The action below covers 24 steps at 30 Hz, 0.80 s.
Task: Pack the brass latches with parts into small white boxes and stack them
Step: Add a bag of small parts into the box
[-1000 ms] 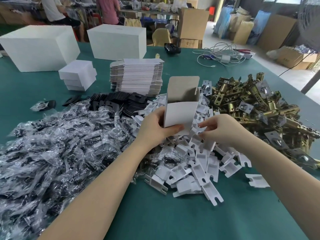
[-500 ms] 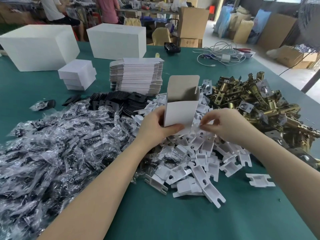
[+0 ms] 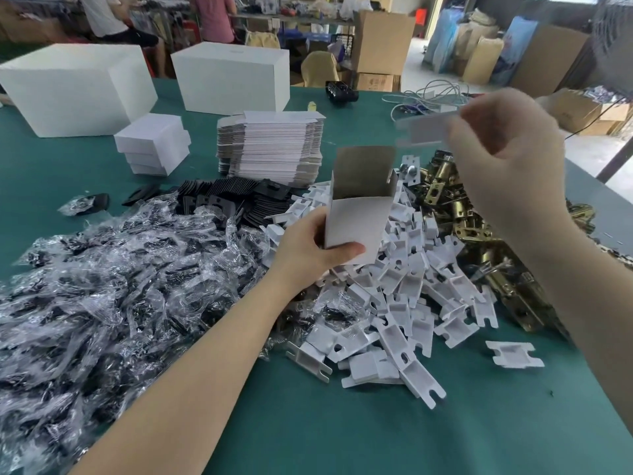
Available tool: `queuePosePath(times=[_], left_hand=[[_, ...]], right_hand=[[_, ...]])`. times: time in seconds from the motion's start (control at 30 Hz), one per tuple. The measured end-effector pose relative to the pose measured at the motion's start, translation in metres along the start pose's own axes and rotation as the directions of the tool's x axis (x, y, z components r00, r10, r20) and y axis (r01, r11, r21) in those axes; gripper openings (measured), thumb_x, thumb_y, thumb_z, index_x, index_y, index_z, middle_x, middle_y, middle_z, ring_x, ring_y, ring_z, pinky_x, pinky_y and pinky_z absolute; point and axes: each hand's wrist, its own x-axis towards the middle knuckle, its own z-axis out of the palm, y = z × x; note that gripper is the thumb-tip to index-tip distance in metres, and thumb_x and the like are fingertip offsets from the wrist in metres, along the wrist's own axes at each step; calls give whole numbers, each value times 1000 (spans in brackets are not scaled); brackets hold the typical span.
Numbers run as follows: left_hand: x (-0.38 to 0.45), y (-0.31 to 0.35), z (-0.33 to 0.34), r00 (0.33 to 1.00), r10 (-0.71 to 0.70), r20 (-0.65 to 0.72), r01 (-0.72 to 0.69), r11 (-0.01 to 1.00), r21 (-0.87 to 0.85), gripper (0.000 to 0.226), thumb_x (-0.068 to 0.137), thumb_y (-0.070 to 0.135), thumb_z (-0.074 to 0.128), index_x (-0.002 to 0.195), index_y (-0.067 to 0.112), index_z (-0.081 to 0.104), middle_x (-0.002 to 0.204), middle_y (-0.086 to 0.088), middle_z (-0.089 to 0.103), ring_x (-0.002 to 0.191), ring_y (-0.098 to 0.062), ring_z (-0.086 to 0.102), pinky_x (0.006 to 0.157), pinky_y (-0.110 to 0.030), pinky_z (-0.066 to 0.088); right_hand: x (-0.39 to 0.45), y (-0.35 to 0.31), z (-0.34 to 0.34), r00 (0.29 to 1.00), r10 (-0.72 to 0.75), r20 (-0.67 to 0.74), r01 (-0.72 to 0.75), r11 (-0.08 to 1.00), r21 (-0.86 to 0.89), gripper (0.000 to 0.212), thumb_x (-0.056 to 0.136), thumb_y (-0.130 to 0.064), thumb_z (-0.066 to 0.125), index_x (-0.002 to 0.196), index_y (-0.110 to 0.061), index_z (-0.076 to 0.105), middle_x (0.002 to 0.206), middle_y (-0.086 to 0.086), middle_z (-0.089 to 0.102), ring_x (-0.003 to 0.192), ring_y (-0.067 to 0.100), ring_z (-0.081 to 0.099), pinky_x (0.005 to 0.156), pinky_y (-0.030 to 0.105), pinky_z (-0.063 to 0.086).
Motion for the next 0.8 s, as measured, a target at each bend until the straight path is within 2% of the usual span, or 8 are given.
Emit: queuePosePath(times=[0.07,0.17,0.3,0.4,0.47,0.57,0.67,0.8], left_hand=[[0,0,0,1000,7,3,-7,1000,3,42,73,24,87,109,28,66,99,12,72,74,-16,73,61,-32,61],[0,0,0,1000,19,5,-19,1000,-5,43,73,19,87,110,25,67,99,10,74,75,-17,74,60,-32,61],[1,-2,1,1000,19,-15,-19,1000,-8,50,70,19,89,114,20,66,100,12,73,80,-11,73,62,-29,61],[2,-1,1,1000,17,-13,-17,1000,-14,50,68,19,90,112,19,67,99,12,73,81,-11,73,60,-26,60],[2,-2,1,1000,13,-12,-13,1000,-18,50,67,20,91,111,18,67,99,9,74,81,-12,73,61,-29,61],[1,-1,0,1000,16,-15,-16,1000,-7,50,68,19,91,112,16,68,99,6,74,80,-12,73,63,-30,61],[0,0,0,1000,19,-23,-19,1000,-5,48,69,17,90,112,16,68,100,5,73,80,-12,73,62,-32,62],[0,0,1,1000,17,-25,-17,1000,-10,49,70,19,90,114,18,67,103,6,73,84,-10,72,64,-30,61]], right_hand=[[5,-21,3,992,-58,112,64,996,-58,7,93,-23,57,97,-21,62,80,-9,63,63,-2,52,55,13,46],[13,-41,9,939,-32,343,88,985,-148,6,91,-22,59,92,-23,65,78,-11,64,65,-1,57,56,10,48],[21,-50,11,888,6,460,146,945,-294,10,90,-21,59,89,-22,69,78,-12,63,70,0,57,57,12,43],[24,-53,14,884,21,467,204,882,-425,18,91,-18,57,92,-13,73,84,-1,68,75,14,61,58,16,42],[25,-58,15,894,13,448,225,852,-473,20,90,-18,56,95,-11,75,89,5,69,79,19,62,62,23,45],[28,-64,16,912,2,411,224,836,-501,20,88,-18,57,96,-10,74,93,8,68,83,24,63,74,33,54],[29,-66,23,896,69,439,224,784,-579,21,90,-25,60,103,-12,70,99,9,66,86,29,63,79,42,57],[20,-63,38,902,138,409,214,679,-702,22,92,-24,61,112,-15,66,108,11,61,94,33,59,70,38,47]])
